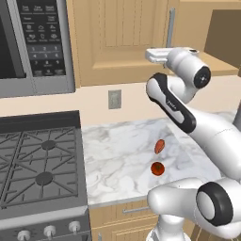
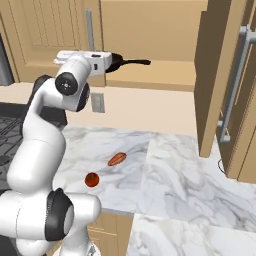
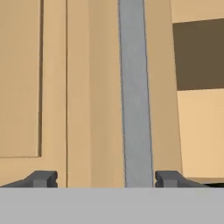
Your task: Pick the pan from the cabinet and place it on the stove. Then turn on the stove burner for the pan.
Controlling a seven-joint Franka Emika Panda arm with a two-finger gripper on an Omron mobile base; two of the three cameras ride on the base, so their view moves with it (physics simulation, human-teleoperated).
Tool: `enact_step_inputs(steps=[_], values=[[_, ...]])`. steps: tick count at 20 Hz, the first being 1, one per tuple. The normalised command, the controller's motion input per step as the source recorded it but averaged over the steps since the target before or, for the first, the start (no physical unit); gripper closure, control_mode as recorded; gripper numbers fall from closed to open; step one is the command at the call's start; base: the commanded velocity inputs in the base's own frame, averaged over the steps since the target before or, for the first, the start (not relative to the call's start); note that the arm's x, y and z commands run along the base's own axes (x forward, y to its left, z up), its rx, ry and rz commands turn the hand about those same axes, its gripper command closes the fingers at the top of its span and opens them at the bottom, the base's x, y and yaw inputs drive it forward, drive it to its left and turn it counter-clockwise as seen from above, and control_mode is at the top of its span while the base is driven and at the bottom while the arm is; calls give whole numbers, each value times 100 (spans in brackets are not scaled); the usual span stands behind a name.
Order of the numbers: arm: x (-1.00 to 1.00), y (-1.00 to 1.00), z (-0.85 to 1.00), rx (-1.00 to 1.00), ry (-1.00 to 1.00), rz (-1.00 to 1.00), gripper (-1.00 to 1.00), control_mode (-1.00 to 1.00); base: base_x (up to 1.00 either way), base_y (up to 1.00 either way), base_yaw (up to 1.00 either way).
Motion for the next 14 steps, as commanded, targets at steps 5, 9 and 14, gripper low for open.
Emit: enact_step_inputs(steps=[5,9,14], values=[[28,-6,-15,0,-17,0,-100,-100,0,0,0],[19,-17,-14,0,-24,2,-100,-100,0,0,0],[24,-16,-23,0,-16,2,-100,-100,0,0,0]])
